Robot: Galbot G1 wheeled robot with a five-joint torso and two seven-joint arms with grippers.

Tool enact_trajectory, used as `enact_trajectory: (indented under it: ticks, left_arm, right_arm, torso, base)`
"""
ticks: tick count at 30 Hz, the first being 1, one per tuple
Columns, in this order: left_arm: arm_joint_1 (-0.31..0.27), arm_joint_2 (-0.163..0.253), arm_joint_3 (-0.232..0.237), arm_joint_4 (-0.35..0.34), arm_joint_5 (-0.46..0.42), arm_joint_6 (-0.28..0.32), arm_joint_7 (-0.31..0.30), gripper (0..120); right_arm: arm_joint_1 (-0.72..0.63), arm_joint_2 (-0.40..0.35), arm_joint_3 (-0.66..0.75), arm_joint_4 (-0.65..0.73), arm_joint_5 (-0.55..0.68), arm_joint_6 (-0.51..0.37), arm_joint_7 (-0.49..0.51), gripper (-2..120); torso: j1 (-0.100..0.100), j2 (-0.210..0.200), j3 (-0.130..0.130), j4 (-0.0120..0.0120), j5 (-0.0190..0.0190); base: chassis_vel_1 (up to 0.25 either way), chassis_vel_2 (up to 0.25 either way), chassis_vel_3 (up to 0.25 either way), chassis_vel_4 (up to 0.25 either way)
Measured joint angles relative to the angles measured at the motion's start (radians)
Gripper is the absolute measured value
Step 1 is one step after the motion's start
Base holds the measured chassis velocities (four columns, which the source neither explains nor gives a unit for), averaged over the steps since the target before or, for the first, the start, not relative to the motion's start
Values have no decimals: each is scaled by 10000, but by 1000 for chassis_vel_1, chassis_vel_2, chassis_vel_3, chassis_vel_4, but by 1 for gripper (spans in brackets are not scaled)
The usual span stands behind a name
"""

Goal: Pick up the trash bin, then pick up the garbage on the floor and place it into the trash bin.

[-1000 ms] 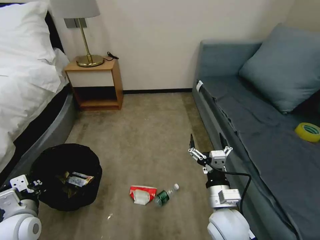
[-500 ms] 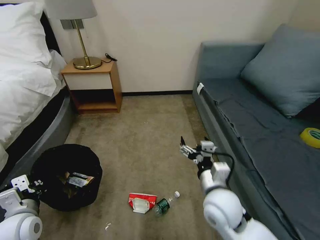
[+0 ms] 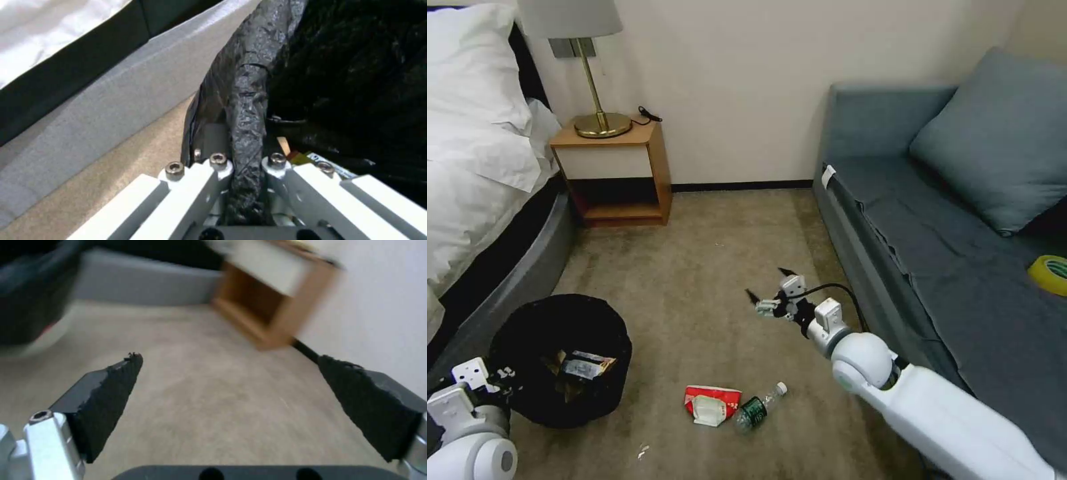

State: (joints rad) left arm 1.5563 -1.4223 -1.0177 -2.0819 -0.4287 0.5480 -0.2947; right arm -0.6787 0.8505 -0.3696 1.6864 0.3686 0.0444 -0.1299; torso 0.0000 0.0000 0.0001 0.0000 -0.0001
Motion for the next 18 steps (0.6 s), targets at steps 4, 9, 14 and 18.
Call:
enact_trajectory:
  ticks: [4, 9, 14, 18]
  left_arm:
    - [38, -75, 0, -6, 61, -35, 2, 1]
    - [60, -117, 28, -26, 132, -41, 6, 1]
    - [54, -124, 29, -20, 136, -43, 8, 1]
    - [58, -118, 5, 39, 136, -74, 10, 1]
  right_arm:
    - [702, -31, -661, -899, -1266, 1079, -1700, 100]
    - [1796, 107, -1849, -2179, -2414, 1685, -4834, 100]
    - [3235, 376, -3765, -3139, -2584, 1780, -5644, 100]
    - [4136, 686, -4952, -3712, -2530, 1782, -5690, 100]
  torso:
    - [0, 0, 0, 0, 3]
    - [0, 0, 0, -2, 2]
    - [0, 0, 0, -1, 1]
    - [0, 0, 0, 2, 1]
  base:
    - [0, 0, 0, 0]
    - [0, 0, 0, 0]
    - [0, 0, 0, 0]
    - [0, 0, 0, 0]
